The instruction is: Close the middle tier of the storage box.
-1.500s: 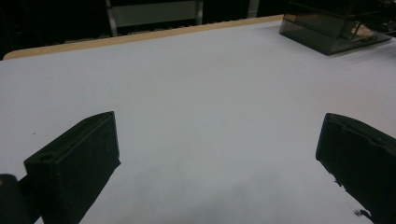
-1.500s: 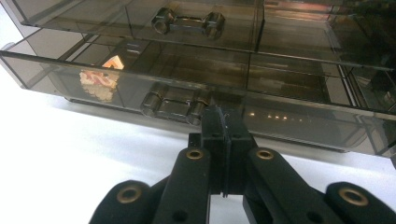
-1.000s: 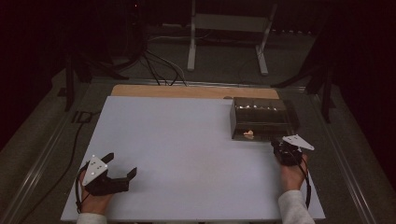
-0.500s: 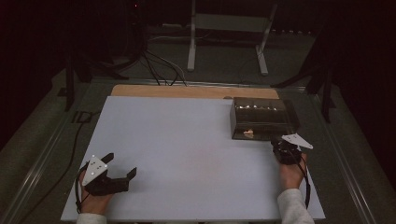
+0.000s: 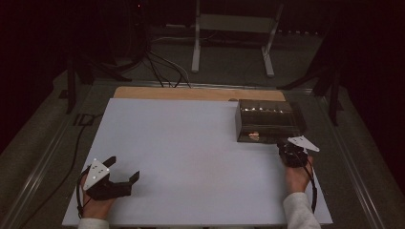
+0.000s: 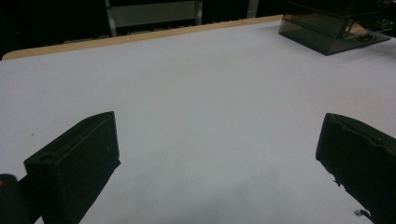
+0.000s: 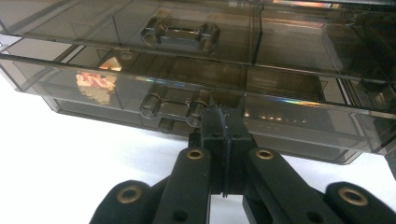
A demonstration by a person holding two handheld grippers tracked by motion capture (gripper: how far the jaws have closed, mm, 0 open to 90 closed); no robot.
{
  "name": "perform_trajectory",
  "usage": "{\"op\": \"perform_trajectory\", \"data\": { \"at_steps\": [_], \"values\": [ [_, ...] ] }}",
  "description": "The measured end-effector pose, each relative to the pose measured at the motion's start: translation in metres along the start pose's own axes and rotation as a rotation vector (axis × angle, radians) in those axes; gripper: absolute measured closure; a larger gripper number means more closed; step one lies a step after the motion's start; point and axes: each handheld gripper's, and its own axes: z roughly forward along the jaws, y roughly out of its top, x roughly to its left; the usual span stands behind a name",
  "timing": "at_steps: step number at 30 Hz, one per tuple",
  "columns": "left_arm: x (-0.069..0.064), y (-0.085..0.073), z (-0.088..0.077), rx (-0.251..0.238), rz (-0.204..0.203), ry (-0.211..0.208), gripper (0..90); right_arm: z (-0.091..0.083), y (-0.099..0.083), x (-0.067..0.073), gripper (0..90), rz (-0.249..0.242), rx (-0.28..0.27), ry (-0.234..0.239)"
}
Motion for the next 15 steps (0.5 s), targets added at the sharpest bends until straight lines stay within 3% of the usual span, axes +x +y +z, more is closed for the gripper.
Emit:
{"op": "perform_trajectory", "data": {
  "at_steps": [15],
  "values": [
    [0.0000,-0.0002,-0.0006,0.000,0.002,0.000,0.6,0.0043,0.0013,-0.0001,90.0,0.031,-0.009,-0.004]
  ]
}}
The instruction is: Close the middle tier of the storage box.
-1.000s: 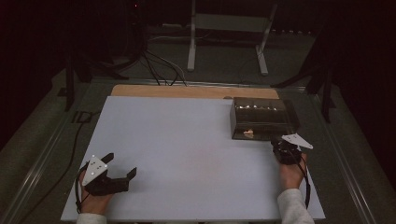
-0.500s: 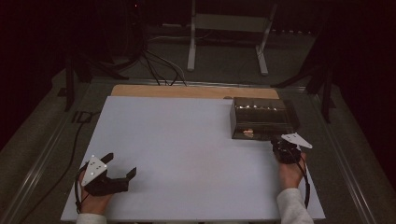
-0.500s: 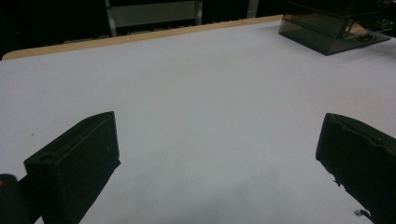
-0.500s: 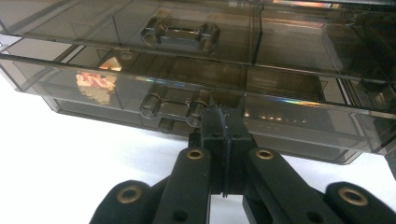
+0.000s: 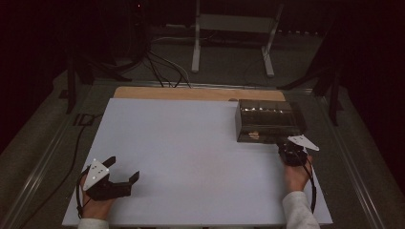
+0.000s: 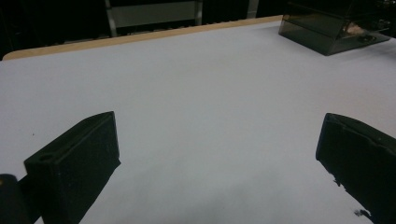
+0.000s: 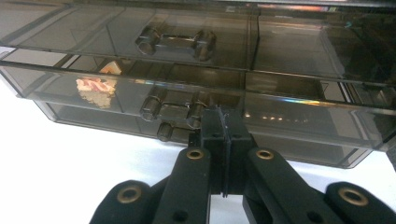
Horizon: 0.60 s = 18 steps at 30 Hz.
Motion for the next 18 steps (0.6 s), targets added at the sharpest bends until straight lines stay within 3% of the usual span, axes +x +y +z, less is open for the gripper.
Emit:
{"op": "perform_trajectory", "data": {
  "at_steps": [18],
  "values": [
    [0.0000,-0.0001,0.0003,0.001,-0.001,0.000,0.7,0.0076,-0.0010,-0.0019,90.0,0.039,0.005,0.000]
  ]
}}
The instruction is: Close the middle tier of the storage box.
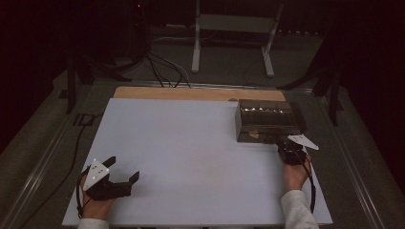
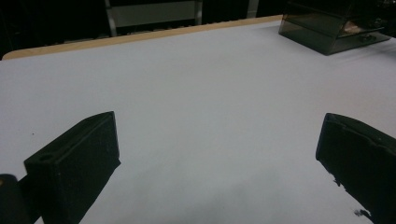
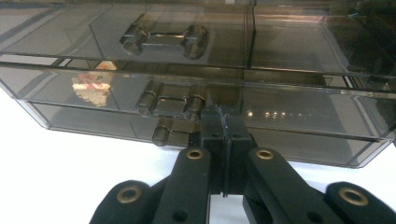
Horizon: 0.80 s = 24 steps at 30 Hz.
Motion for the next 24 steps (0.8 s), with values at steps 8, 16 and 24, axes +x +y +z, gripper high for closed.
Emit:
{"op": "perform_trajectory", "data": {
  "at_steps": [8,16,24],
  "values": [
    [0.0001,-0.0001,0.0002,-0.001,-0.002,0.001,0.6,0.0030,0.0017,-0.0001,90.0,0.013,-0.001,-0.001],
    [-0.0003,-0.0001,0.0007,0.004,0.000,-0.001,0.6,0.0040,0.0021,-0.0008,90.0,0.022,-0.001,-0.002],
    [0.0000,-0.0002,0.0003,0.001,-0.001,0.000,0.6,0.0040,0.0020,-0.0008,90.0,0.018,-0.002,-0.001]
  ]
}}
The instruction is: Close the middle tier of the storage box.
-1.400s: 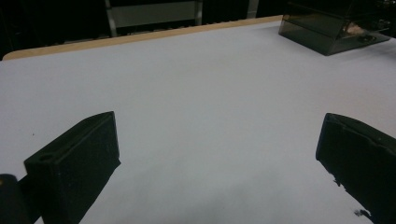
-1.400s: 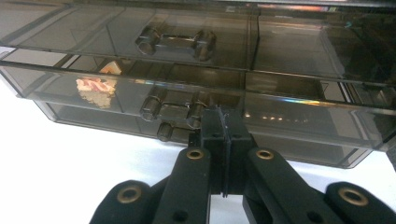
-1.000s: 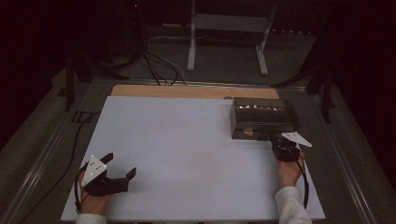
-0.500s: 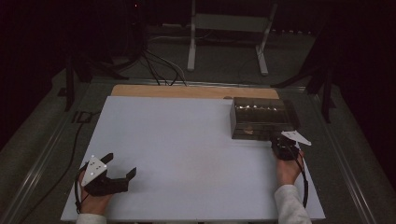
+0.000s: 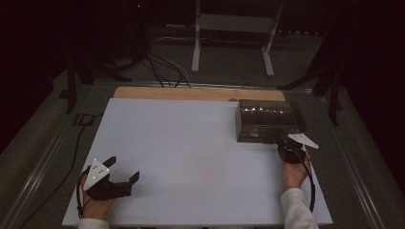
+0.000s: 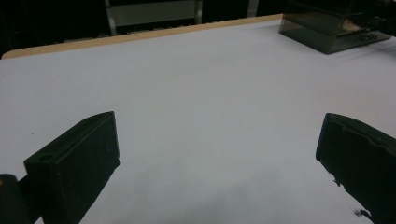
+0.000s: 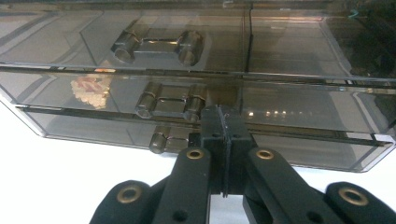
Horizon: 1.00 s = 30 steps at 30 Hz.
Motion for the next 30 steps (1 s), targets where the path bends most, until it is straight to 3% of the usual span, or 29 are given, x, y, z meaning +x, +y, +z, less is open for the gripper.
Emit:
{"op": "perform_trajectory", "data": {
  "at_steps": [18,30],
  "values": [
    [0.001,0.000,-0.001,-0.002,-0.002,0.004,0.7,-0.005,0.002,-0.002,87.1,-0.003,-0.012,-0.002],
    [0.001,0.000,-0.001,-0.001,-0.002,0.007,0.7,-0.016,0.006,-0.002,65.9,0.005,-0.046,0.037]
  ]
}}
